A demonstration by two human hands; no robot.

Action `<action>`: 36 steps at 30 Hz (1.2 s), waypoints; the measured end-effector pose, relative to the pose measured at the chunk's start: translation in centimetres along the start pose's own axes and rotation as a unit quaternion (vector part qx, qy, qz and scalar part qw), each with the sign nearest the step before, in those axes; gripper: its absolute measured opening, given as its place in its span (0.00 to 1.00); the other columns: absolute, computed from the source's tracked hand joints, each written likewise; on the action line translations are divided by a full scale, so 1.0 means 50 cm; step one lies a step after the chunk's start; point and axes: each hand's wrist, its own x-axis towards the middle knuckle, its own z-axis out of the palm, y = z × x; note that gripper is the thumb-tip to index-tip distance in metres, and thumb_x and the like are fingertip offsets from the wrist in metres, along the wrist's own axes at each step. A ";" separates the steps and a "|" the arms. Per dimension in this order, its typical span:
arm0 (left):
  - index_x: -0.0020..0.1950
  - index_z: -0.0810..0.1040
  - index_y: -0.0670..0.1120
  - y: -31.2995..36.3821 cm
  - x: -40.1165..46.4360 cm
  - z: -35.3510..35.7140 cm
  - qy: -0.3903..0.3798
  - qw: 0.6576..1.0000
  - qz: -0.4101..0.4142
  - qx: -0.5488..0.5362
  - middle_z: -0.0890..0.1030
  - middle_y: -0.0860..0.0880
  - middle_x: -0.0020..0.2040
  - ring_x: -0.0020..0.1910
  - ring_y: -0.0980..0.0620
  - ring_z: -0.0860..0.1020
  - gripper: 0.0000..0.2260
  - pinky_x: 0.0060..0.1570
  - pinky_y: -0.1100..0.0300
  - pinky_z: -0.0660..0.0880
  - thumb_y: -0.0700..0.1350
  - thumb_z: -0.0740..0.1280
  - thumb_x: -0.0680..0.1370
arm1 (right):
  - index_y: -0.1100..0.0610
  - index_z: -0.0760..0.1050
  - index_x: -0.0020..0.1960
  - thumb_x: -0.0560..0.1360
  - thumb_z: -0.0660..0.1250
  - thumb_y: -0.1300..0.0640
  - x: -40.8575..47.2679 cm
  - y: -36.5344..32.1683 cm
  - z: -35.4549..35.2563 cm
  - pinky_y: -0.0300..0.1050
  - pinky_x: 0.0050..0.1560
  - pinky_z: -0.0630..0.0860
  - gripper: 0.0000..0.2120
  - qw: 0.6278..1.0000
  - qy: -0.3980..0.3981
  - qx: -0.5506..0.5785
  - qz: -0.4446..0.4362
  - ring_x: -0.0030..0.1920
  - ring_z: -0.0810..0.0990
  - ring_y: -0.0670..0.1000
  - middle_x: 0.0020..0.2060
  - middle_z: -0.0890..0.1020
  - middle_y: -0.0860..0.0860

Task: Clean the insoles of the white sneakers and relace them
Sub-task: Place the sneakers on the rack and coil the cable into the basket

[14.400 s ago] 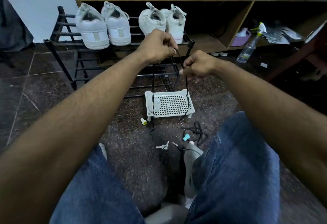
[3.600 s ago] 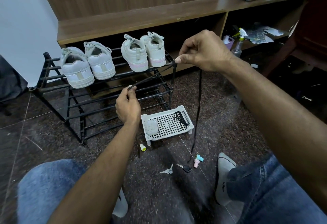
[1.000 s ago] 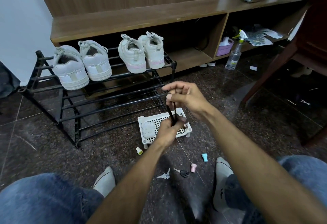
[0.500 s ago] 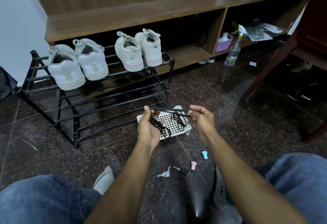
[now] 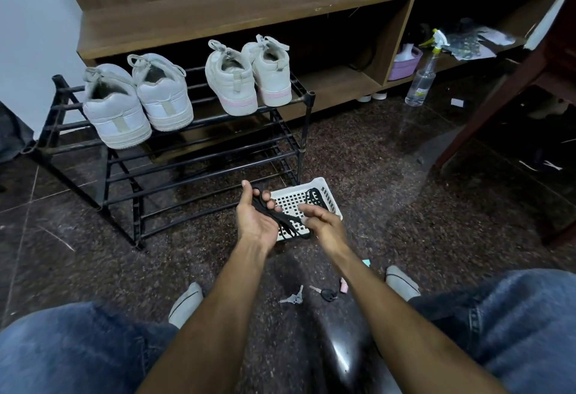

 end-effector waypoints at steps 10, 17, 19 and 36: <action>0.39 0.72 0.47 -0.033 0.078 -0.049 0.040 0.998 -0.046 0.012 0.73 0.49 0.35 0.37 0.53 0.73 0.14 0.40 0.60 0.69 0.50 0.58 0.83 | 0.52 0.74 0.66 0.79 0.65 0.55 0.059 0.064 0.071 0.42 0.55 0.75 0.16 0.984 -0.117 -0.134 -0.008 0.52 0.80 0.45 0.53 0.83 0.47; 0.46 0.77 0.49 -0.071 0.178 -0.104 0.091 0.962 -0.052 0.254 0.83 0.49 0.49 0.50 0.53 0.79 0.09 0.51 0.54 0.70 0.48 0.60 0.83 | 0.49 0.76 0.53 0.80 0.60 0.52 0.151 0.141 0.049 0.50 0.48 0.74 0.06 0.953 -0.116 -0.272 0.059 0.45 0.78 0.57 0.41 0.79 0.51; 0.49 0.79 0.48 -0.079 0.215 -0.118 0.098 0.936 -0.040 0.336 0.82 0.47 0.54 0.54 0.52 0.78 0.08 0.55 0.54 0.70 0.47 0.61 0.82 | 0.48 0.73 0.50 0.81 0.59 0.51 0.193 0.159 0.035 0.50 0.44 0.73 0.05 0.949 -0.106 -0.280 0.094 0.42 0.76 0.55 0.38 0.77 0.49; 0.66 0.76 0.50 -0.120 0.385 -0.246 0.210 0.721 0.023 0.660 0.80 0.41 0.59 0.55 0.36 0.79 0.18 0.55 0.44 0.77 0.48 0.62 0.76 | 0.55 0.75 0.55 0.78 0.60 0.42 0.418 0.248 0.003 0.53 0.54 0.73 0.18 0.780 -0.009 -0.622 0.071 0.52 0.80 0.57 0.50 0.81 0.54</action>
